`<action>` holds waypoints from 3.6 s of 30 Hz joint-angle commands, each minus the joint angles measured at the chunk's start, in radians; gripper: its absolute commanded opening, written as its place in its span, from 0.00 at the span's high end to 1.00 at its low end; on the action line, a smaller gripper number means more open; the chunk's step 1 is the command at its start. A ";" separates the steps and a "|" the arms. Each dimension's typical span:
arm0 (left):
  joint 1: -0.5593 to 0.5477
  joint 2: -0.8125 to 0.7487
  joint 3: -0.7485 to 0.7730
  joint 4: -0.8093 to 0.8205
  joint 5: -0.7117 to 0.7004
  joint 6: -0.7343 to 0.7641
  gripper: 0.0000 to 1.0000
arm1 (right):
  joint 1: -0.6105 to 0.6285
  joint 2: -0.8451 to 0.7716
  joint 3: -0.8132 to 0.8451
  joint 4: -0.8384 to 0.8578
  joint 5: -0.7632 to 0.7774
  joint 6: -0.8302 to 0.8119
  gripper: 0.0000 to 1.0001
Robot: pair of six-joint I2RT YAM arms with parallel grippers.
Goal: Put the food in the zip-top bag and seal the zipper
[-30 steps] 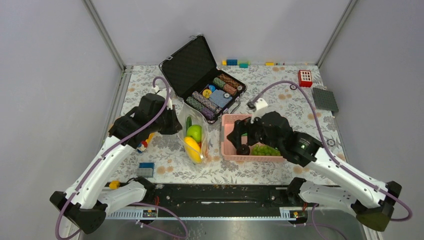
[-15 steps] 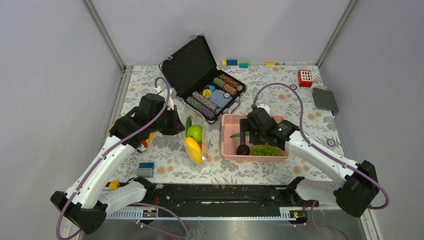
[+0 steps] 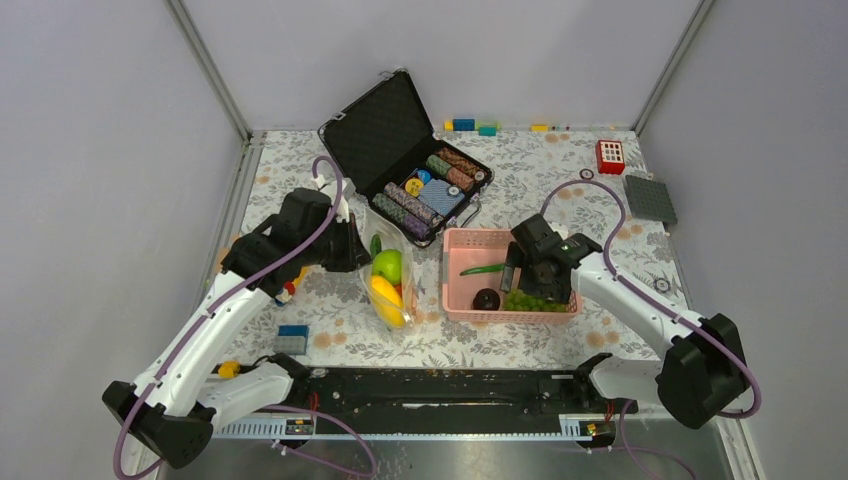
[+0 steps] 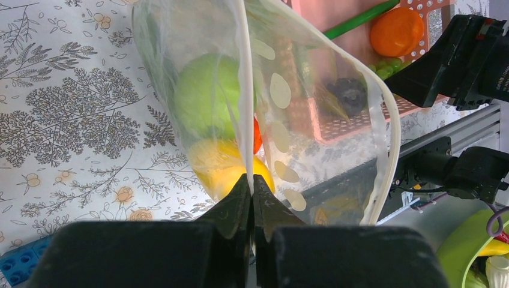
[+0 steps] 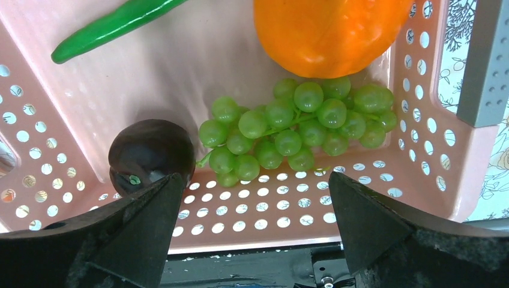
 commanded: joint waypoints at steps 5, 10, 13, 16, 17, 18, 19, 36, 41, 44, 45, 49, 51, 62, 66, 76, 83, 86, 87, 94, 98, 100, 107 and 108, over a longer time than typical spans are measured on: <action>0.011 0.004 0.001 0.041 0.033 0.017 1.00 | -0.014 0.063 0.021 0.027 -0.047 -0.033 0.00; 0.014 0.005 0.000 0.042 0.034 0.016 1.00 | -0.014 0.066 0.009 0.149 -0.132 -0.128 0.00; 0.017 0.015 0.003 0.042 0.042 0.017 1.00 | -0.013 0.023 -0.002 0.236 -0.182 -0.158 0.00; 0.020 0.022 0.002 0.041 0.049 0.017 1.00 | -0.012 0.002 -0.011 0.288 -0.232 -0.174 0.00; 0.022 0.024 0.003 0.042 0.051 0.017 1.00 | -0.010 0.005 -0.014 0.309 -0.251 -0.174 0.00; 0.022 0.025 0.003 0.042 0.051 0.017 1.00 | -0.005 0.014 -0.016 0.323 -0.268 -0.178 0.00; 0.023 0.025 0.004 0.042 0.052 0.017 1.00 | 0.003 0.027 -0.016 0.334 -0.281 -0.181 0.01; 0.031 0.036 0.002 0.042 0.063 0.017 1.00 | 0.152 0.272 0.067 0.238 -0.157 -0.212 0.07; 0.032 0.036 -0.001 0.046 0.083 0.017 1.00 | 0.156 0.308 0.083 0.247 -0.163 -0.203 0.16; 0.032 0.035 -0.003 0.050 0.091 0.018 1.00 | 0.156 0.300 0.073 0.248 -0.156 -0.197 0.30; 0.031 0.034 -0.002 0.050 0.097 0.017 1.00 | 0.156 0.295 0.071 0.248 -0.156 -0.199 0.38; 0.031 0.032 -0.003 0.054 0.110 0.018 1.00 | 0.156 0.257 0.061 0.246 -0.149 -0.201 0.47; 0.032 0.028 -0.005 0.057 0.117 0.017 1.00 | 0.155 0.222 0.059 0.244 -0.137 -0.202 0.50; 0.032 0.020 -0.011 0.070 0.156 0.018 1.00 | 0.156 -0.100 0.093 0.299 -0.085 -0.255 0.56; 0.031 0.021 -0.010 0.071 0.164 0.017 1.00 | 0.178 -0.205 0.111 0.452 -0.305 -0.310 0.57; 0.031 0.011 -0.008 0.071 0.163 0.017 1.00 | 0.311 -0.046 0.394 0.607 -0.572 -0.378 0.56; 0.032 0.001 -0.006 0.071 0.168 0.021 1.00 | 0.382 0.145 0.535 0.534 -0.444 -0.406 0.44; 0.032 0.001 -0.008 0.070 0.169 0.019 1.00 | 0.399 0.198 0.584 0.469 -0.355 -0.420 0.35; 0.031 0.001 -0.008 0.071 0.170 0.019 1.00 | 0.403 0.211 0.596 0.448 -0.332 -0.423 0.32; 0.032 0.000 -0.010 0.070 0.170 0.020 1.00 | 0.405 0.207 0.587 0.427 -0.281 -0.434 0.03; 0.033 0.001 -0.010 0.071 0.169 0.020 1.00 | 0.405 0.200 0.583 0.426 -0.290 -0.438 0.00; 0.033 0.002 -0.010 0.071 0.168 0.021 1.00 | 0.405 0.183 0.574 0.427 -0.280 -0.441 0.00; 0.032 0.008 -0.010 0.071 0.170 0.023 1.00 | 0.401 0.027 0.455 0.418 -0.022 -0.402 0.00; 0.033 0.008 -0.009 0.071 0.171 0.022 1.00 | 0.396 0.000 0.433 0.405 0.033 -0.394 0.00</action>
